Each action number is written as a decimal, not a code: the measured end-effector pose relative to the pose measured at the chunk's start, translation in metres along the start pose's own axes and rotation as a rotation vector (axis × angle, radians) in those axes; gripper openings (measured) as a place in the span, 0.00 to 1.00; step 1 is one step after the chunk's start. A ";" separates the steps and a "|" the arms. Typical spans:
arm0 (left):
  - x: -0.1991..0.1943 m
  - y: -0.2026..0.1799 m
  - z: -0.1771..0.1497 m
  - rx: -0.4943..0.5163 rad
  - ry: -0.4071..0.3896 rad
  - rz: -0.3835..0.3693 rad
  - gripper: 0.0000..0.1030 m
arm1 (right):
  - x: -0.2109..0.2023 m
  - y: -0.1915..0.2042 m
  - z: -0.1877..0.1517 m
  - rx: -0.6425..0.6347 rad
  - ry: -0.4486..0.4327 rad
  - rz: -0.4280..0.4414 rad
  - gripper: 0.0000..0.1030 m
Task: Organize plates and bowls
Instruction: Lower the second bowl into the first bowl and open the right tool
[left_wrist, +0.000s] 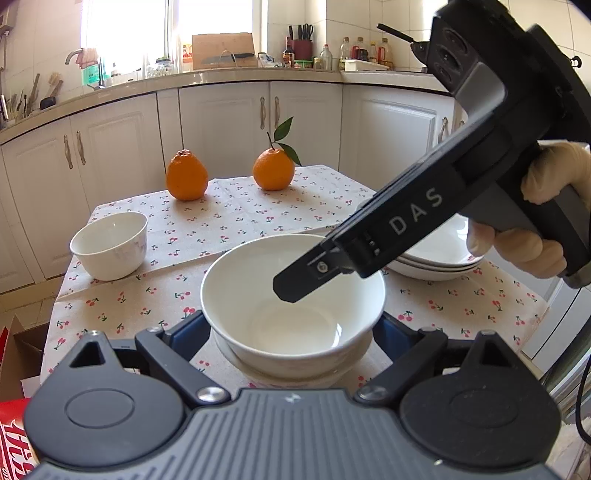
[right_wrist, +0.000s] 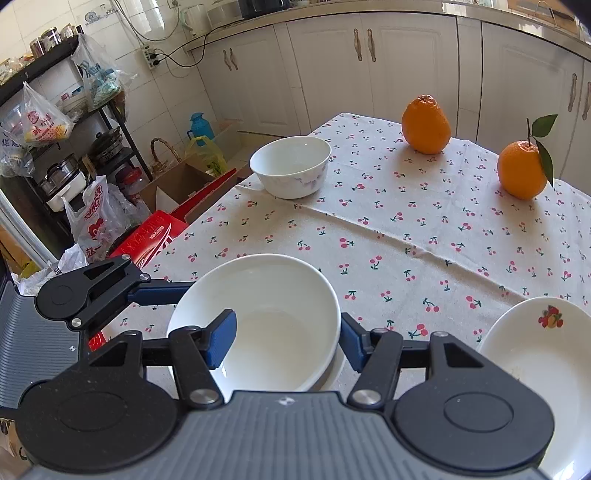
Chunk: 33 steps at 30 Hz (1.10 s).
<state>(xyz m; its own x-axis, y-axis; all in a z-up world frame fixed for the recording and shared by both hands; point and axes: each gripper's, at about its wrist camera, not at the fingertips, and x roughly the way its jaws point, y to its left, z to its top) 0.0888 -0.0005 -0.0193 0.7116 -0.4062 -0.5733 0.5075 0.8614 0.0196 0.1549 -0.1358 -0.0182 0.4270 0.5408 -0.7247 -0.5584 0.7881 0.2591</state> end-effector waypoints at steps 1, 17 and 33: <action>0.000 0.000 0.000 0.000 0.001 -0.001 0.91 | 0.000 0.000 0.000 0.000 0.002 -0.001 0.64; 0.005 0.000 -0.002 -0.003 0.011 -0.005 0.91 | 0.005 -0.002 -0.001 0.000 0.008 -0.005 0.64; -0.015 0.010 -0.014 -0.014 0.032 -0.008 0.95 | -0.001 0.004 0.000 -0.070 -0.032 -0.052 0.97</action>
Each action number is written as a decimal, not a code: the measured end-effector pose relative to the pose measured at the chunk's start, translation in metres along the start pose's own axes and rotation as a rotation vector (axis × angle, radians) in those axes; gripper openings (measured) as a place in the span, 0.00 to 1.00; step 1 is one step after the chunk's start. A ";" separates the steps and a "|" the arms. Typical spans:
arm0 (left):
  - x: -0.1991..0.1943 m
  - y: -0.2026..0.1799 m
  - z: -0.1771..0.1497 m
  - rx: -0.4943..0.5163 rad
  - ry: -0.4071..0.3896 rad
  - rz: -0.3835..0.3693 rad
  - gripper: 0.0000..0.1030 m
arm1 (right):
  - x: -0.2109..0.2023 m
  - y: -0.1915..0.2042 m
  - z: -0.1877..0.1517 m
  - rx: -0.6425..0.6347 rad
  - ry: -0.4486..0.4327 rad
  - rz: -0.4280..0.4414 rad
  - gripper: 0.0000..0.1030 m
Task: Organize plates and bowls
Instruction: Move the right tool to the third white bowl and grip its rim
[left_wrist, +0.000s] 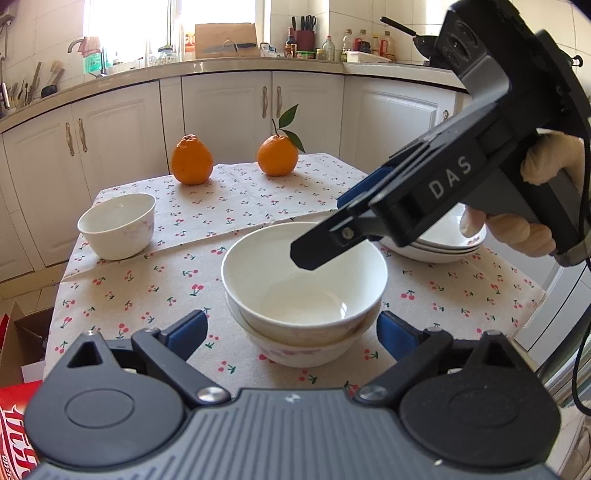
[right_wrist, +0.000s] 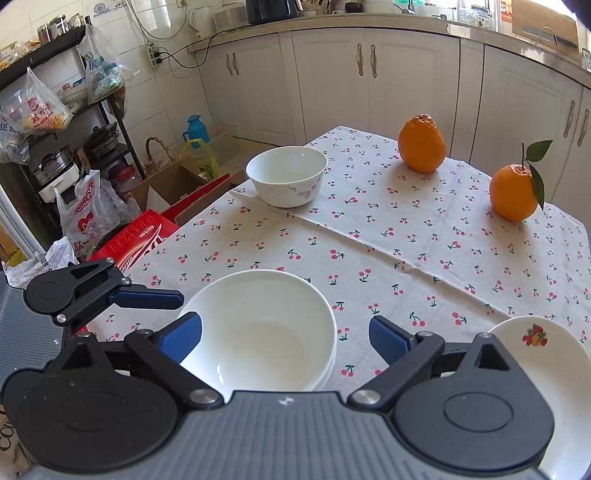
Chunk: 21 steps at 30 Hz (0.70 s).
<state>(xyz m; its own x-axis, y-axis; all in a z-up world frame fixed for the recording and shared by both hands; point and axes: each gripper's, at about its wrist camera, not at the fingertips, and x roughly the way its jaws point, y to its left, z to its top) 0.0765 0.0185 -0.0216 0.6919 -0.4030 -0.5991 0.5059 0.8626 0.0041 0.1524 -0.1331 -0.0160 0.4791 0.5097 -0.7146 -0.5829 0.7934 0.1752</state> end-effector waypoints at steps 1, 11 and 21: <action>-0.003 0.003 0.000 -0.002 0.000 0.001 0.95 | 0.000 0.001 0.001 -0.007 0.001 -0.002 0.98; -0.024 0.060 0.007 -0.044 -0.038 0.129 0.95 | 0.010 0.018 0.039 -0.101 -0.014 0.003 0.99; 0.006 0.120 0.033 -0.057 -0.081 0.254 0.96 | 0.037 0.020 0.097 -0.180 -0.002 -0.008 1.00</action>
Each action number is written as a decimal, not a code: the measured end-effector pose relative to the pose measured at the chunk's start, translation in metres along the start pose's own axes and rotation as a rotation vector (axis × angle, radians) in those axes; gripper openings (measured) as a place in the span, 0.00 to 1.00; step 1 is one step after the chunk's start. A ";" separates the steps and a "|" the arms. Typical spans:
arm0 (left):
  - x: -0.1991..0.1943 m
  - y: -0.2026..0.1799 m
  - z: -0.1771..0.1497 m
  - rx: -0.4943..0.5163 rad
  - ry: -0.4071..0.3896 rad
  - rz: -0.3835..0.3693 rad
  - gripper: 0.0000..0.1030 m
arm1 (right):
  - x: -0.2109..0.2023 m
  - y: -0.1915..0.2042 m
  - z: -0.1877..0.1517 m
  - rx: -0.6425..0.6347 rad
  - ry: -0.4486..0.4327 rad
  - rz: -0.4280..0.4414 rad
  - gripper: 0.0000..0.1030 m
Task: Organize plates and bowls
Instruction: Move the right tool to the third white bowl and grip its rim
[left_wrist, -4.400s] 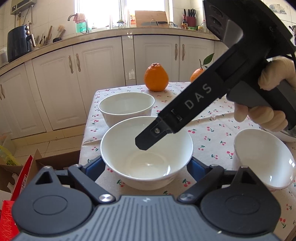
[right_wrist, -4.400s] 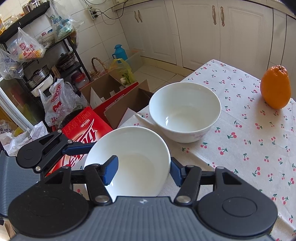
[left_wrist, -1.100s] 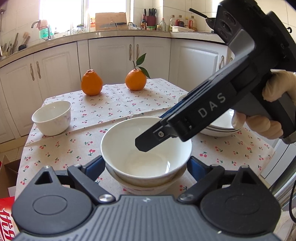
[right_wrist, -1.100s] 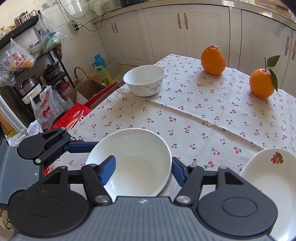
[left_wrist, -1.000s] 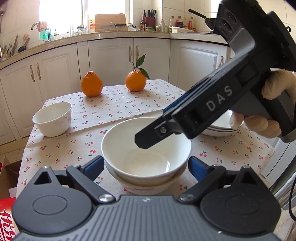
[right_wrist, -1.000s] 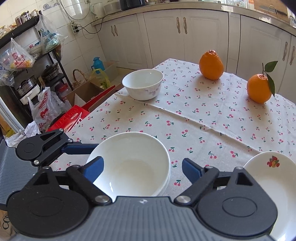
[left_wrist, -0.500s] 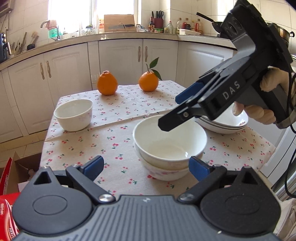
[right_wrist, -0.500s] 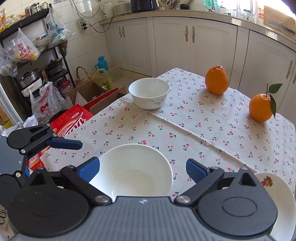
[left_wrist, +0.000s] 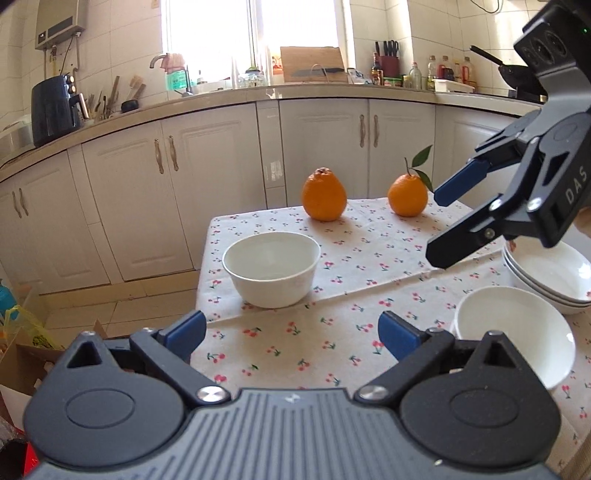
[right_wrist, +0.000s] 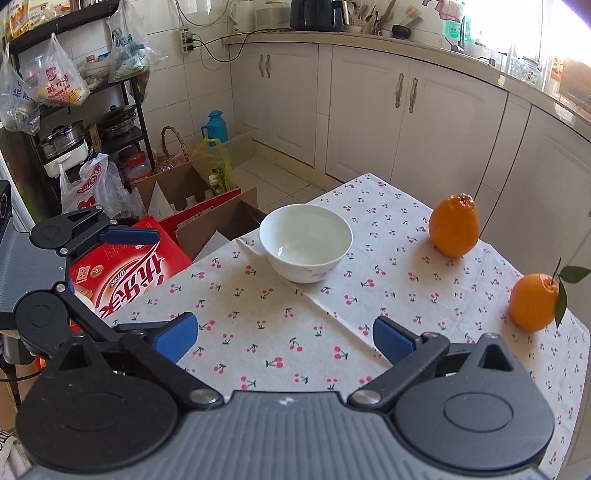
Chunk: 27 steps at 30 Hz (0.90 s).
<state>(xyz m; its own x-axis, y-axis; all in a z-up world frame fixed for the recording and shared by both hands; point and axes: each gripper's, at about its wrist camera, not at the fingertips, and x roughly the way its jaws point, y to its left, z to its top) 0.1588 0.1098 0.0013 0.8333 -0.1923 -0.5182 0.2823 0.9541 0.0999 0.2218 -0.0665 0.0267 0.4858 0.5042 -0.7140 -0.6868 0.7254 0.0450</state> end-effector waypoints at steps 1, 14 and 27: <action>0.005 0.003 0.002 -0.001 -0.001 0.006 0.96 | 0.003 -0.002 0.006 -0.004 0.004 0.004 1.00; 0.078 0.021 0.017 0.008 0.013 0.003 0.96 | 0.073 -0.034 0.065 -0.032 0.072 0.077 0.99; 0.127 0.027 0.016 0.004 0.077 -0.054 0.93 | 0.154 -0.068 0.086 0.031 0.169 0.162 0.83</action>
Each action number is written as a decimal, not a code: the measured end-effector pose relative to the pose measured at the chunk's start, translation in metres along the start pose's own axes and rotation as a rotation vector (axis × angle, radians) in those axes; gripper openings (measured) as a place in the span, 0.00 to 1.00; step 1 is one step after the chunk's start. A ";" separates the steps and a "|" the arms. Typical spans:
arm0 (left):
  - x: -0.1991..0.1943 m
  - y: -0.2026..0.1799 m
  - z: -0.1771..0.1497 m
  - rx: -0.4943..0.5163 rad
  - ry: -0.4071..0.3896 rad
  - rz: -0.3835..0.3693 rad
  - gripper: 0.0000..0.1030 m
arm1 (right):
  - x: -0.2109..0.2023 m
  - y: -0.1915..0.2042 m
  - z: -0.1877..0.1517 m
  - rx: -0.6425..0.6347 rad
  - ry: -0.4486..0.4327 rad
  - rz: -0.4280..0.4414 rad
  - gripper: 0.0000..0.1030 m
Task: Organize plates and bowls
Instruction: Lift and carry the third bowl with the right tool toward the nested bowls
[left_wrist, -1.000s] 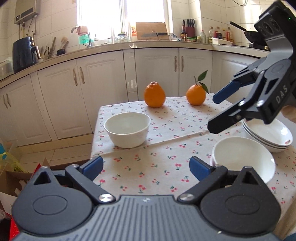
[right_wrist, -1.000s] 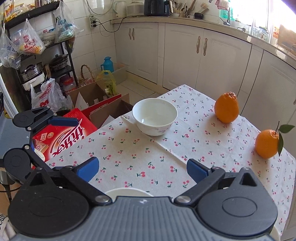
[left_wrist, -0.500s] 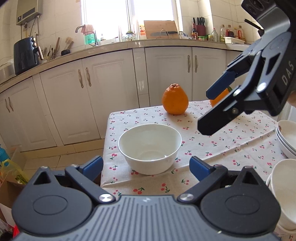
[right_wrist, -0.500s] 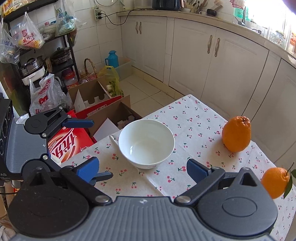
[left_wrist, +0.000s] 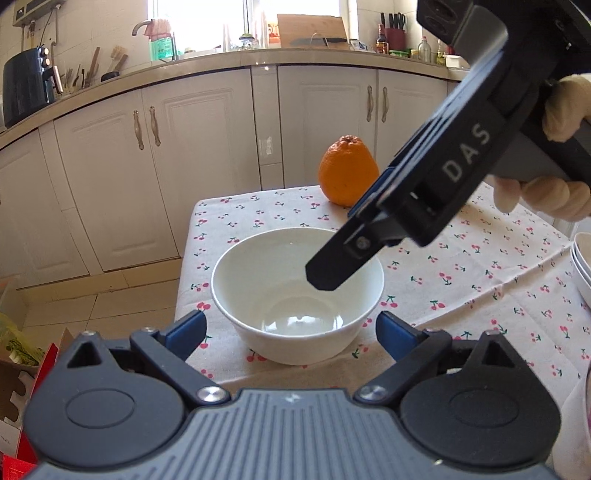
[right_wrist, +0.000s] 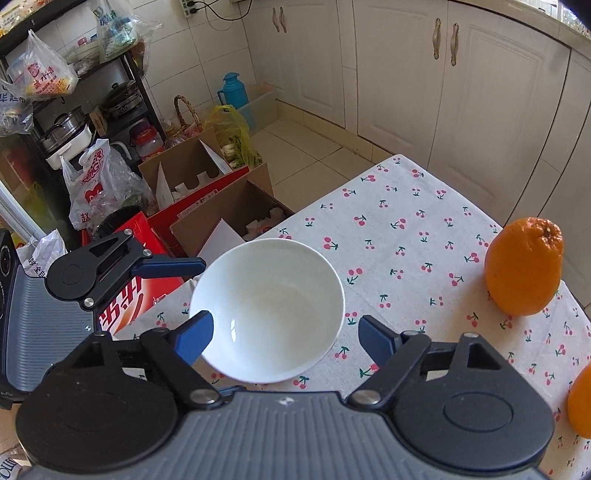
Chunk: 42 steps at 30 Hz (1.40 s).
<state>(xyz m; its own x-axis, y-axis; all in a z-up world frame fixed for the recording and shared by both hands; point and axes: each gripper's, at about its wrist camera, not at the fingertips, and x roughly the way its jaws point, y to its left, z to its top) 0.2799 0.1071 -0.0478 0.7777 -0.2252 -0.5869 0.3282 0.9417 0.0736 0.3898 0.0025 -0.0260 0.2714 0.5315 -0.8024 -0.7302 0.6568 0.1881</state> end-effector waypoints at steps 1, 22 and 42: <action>0.002 0.000 0.001 0.004 -0.002 -0.002 0.93 | 0.004 -0.002 0.001 0.006 0.005 0.005 0.82; 0.012 0.004 0.005 -0.017 -0.012 -0.036 0.92 | 0.021 -0.020 0.004 0.069 -0.014 0.068 0.63; -0.004 -0.003 0.009 -0.017 -0.030 -0.062 0.92 | 0.003 -0.018 -0.002 0.117 -0.026 0.093 0.63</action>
<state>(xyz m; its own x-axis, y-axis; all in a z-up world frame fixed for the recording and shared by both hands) 0.2809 0.1031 -0.0380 0.7721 -0.2906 -0.5652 0.3672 0.9299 0.0235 0.4027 -0.0084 -0.0331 0.2236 0.6055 -0.7638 -0.6749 0.6615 0.3269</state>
